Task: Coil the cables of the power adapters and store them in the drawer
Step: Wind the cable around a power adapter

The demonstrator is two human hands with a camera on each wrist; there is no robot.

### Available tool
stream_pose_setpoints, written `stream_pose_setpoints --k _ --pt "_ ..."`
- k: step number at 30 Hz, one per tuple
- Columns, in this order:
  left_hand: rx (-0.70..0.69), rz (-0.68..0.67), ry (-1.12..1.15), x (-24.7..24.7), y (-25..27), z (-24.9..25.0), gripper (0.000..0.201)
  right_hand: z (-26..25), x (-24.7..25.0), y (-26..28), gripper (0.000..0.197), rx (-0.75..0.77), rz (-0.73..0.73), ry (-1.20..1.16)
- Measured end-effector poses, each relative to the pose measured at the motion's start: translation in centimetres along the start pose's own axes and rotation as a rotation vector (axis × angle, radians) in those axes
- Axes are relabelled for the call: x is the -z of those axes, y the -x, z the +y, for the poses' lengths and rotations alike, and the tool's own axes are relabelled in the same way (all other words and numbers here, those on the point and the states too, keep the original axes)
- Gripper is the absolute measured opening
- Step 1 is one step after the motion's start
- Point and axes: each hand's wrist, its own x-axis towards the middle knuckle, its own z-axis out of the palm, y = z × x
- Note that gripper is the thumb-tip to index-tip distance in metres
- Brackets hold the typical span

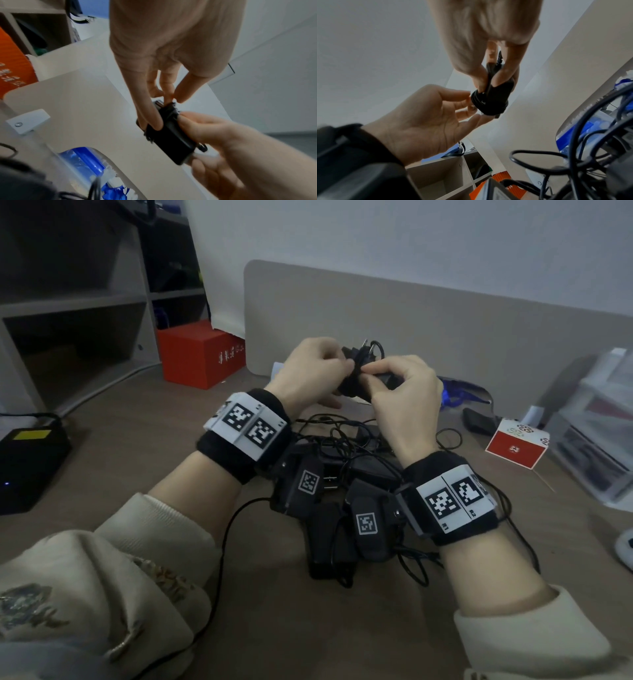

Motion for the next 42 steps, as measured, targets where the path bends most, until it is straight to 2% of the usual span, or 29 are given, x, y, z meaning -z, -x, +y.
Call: stream_pose_setpoints --k 2,5,10,14,17,19,22,31,38,42 --pt "0.035 -0.009 0.126 0.8 0.0 0.1 0.02 0.2 -0.2 -0.2 0.011 -0.029 -0.003 -0.071" --pt "0.021 0.054 0.206 1.1 0.0 -0.4 0.005 0.5 -0.3 -0.4 0.012 -0.096 -0.017 -0.173" --pt "-0.032 0.01 0.036 1.2 0.0 -1.0 0.031 0.1 -0.1 -0.2 0.012 -0.124 -0.092 -0.3" --pt "0.163 -0.138 0.132 1.6 0.3 -1.1 0.046 -0.1 -0.4 0.0 0.012 -0.157 -0.087 -0.336" --pt "0.236 -0.241 0.218 1.2 0.4 -1.1 0.051 0.0 -0.3 -0.1 0.011 -0.087 -0.067 -0.263" --pt "0.228 -0.234 0.245 1.1 0.2 -1.1 0.053 0.1 -0.3 -0.1 0.008 -0.021 -0.063 -0.152" --pt "0.202 -0.216 0.253 1.1 0.1 -1.4 0.049 0.3 -0.4 -0.1 0.011 -0.017 -0.044 -0.061" --pt "0.178 -0.281 0.363 1.0 0.6 -0.8 0.036 0.2 -0.4 -0.2 0.015 0.035 -0.022 -0.184" --pt "0.21 -0.221 0.352 0.8 0.3 -1.2 0.042 0.4 0.0 -0.3 0.012 0.001 -0.118 -0.187" --pt "0.215 -0.212 0.358 0.8 0.2 -1.2 0.04 0.5 -0.2 -0.3 0.012 0.001 -0.086 -0.148"
